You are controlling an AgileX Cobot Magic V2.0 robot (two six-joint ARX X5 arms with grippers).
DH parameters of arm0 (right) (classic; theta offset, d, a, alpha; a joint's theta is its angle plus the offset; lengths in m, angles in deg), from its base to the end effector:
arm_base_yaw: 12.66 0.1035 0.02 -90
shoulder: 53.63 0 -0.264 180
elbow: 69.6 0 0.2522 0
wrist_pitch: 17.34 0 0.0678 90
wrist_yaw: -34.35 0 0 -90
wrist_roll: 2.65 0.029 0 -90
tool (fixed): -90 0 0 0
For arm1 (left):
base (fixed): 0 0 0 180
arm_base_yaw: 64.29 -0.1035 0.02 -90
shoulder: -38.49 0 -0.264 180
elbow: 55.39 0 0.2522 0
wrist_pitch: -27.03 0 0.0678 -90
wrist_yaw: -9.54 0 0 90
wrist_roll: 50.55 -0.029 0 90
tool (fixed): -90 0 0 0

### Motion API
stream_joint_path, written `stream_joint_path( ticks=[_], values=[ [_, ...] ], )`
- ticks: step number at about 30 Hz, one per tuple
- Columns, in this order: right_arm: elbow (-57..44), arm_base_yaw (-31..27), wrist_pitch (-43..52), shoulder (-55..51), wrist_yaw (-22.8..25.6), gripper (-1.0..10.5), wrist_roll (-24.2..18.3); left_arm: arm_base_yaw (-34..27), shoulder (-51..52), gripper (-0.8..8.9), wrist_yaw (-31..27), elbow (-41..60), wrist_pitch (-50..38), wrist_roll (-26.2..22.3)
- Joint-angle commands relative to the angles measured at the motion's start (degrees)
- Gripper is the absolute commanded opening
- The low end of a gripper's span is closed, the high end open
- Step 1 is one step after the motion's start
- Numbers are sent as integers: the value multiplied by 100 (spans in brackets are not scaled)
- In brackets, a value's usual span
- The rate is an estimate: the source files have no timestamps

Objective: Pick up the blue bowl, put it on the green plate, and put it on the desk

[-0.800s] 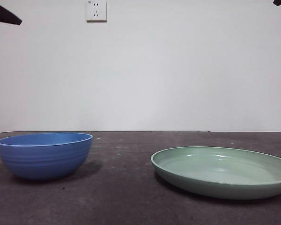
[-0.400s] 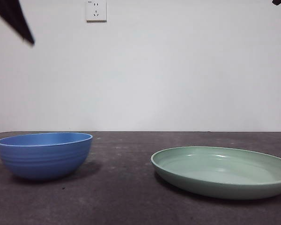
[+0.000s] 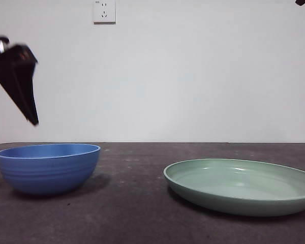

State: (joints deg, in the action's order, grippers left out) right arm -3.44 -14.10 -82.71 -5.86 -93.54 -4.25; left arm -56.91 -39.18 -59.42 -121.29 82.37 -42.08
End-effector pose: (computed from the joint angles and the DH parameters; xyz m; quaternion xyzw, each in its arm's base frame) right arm 0.1442 0.0142 0.3122 0.1220 0.3713 0.2920 0.8729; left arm 0.2440 -0.0421 0.2226 -0.1252 0.5624 -0.1635 0.8008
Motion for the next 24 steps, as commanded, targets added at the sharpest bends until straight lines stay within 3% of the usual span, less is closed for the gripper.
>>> stream_joint_path(
  ticks=[1, 6, 12, 17, 24],
  values=[
    [94, 17, 50, 44, -26, 552, -35, 11, -332, 561, -15, -109, -101, -42],
    [94, 17, 50, 44, -26, 551, -37, 15, -708, 555, -15, -111, -157, -136],
    [94, 17, 50, 44, -24, 551, -37, 15, -907, 454, -20, -111, -332, -166],
    [94, 17, 46, 44, -24, 551, -35, 15, -970, 222, -28, -111, -424, -247],
    [94, 17, 39, 44, -24, 551, -35, 15, -1217, 50, -31, -111, -444, -317]
  ],
)
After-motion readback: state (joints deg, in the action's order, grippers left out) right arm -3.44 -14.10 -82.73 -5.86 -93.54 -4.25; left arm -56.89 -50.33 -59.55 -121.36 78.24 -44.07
